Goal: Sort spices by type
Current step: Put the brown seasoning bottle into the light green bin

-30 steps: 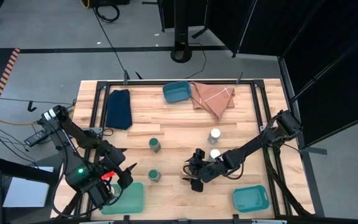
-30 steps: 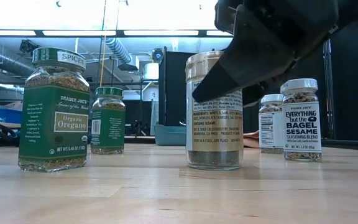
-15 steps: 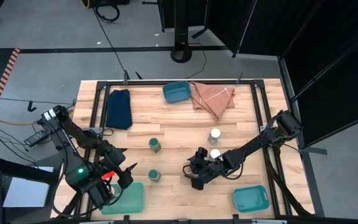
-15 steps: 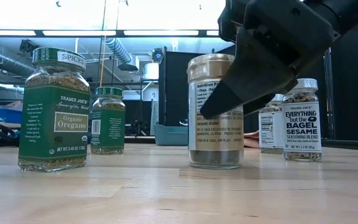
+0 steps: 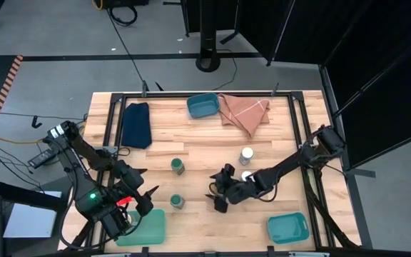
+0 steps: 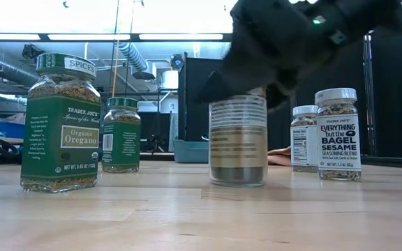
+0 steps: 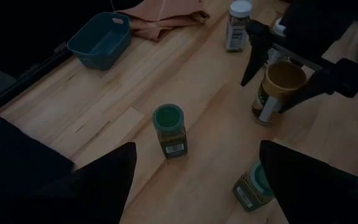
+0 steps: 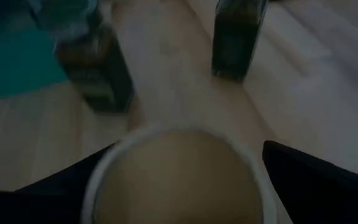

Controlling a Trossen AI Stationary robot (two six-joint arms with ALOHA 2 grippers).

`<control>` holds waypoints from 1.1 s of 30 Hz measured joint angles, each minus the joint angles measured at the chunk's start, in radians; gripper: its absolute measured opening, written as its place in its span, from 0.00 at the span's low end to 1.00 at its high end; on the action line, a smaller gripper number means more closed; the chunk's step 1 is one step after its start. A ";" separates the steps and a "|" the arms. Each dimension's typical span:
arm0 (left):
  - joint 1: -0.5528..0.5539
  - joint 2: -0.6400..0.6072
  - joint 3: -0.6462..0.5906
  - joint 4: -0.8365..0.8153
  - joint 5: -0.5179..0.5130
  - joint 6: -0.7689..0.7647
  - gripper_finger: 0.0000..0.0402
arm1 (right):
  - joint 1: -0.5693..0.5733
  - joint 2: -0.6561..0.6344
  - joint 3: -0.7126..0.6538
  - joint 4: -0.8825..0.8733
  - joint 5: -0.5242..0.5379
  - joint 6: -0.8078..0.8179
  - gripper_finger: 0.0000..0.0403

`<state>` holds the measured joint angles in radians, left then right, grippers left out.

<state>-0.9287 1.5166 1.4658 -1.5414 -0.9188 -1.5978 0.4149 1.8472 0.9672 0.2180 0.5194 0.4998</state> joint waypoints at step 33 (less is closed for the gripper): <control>0.033 0.000 0.000 0.005 -0.009 0.022 0.86 | -0.110 -0.091 0.000 0.392 -0.095 -0.223 0.95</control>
<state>-0.8957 1.5166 1.4658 -1.5364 -0.9281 -1.5757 0.3054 1.7565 0.9668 0.6104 0.4248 0.2771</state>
